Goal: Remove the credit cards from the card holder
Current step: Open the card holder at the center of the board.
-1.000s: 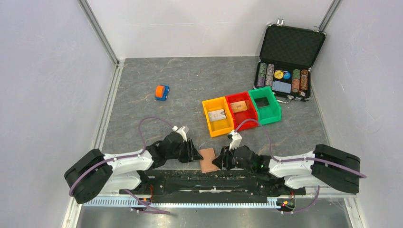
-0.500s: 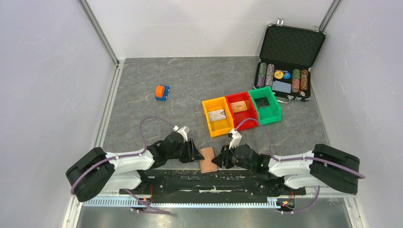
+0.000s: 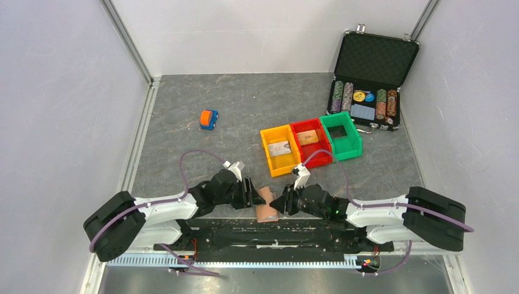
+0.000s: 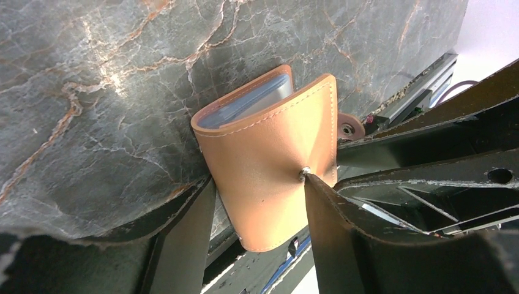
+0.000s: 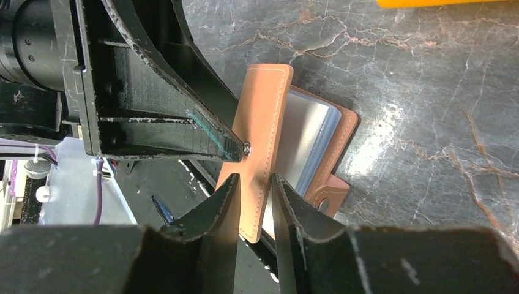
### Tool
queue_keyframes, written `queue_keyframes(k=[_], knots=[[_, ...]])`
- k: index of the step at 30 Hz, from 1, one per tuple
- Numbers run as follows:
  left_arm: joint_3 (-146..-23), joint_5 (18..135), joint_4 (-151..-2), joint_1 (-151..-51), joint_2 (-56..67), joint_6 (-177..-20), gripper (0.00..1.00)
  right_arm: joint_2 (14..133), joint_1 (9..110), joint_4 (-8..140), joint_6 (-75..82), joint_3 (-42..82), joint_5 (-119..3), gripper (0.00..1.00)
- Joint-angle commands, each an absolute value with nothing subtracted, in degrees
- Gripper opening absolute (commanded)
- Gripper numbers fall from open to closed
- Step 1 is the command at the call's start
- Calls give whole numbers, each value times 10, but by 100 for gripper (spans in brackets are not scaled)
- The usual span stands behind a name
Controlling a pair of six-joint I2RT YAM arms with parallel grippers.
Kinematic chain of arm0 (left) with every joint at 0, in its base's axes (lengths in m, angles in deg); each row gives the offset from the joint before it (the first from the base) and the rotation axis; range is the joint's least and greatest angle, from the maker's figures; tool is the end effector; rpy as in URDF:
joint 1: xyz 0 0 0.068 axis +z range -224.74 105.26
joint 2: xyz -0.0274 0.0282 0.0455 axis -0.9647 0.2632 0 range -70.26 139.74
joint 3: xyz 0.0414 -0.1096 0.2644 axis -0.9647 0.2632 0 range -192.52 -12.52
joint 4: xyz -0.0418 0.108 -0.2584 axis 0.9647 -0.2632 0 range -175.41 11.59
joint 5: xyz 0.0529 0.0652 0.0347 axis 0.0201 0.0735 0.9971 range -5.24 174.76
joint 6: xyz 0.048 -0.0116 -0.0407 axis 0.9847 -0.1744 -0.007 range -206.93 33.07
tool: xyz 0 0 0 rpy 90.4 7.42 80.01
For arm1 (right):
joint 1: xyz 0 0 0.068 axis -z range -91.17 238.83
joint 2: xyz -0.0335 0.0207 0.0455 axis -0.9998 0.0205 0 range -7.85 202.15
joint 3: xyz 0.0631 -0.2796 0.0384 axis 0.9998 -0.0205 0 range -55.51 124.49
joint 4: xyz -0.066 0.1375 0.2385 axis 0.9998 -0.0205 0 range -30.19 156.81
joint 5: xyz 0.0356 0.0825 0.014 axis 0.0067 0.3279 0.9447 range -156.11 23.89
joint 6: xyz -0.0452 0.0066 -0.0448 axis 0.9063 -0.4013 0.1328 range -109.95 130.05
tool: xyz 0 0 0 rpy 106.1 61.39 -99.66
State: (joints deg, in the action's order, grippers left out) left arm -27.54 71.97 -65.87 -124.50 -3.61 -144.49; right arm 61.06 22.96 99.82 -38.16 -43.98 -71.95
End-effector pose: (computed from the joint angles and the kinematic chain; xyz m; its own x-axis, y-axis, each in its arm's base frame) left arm 0.1318 -0.1728 0.1213 -0.9405 -0.1626 -0.2985 0.1152 0.6738 -0.7299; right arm 0.0971 0.2045 0.1314 -0.7610 0.1154 -0.6384 -0.4541 0.6081 0.6512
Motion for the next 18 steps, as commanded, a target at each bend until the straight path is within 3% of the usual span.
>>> queue_keyframes(k=[1,5,12,18], knots=[[-284,704,-623,-1249,-64,-1464,64,616,230,1042,-380,-409,-712,27],[-278,709,-624,-1250,-88,-1472,70,622,231,1044,-376,-402,-713,22],[-267,715,-624,-1249,-109,-1482,73,628,231,1041,-377,-395,-715,0],[-281,721,-662,-1249,-130,-1471,74,586,233,957,-360,-393,-753,0]])
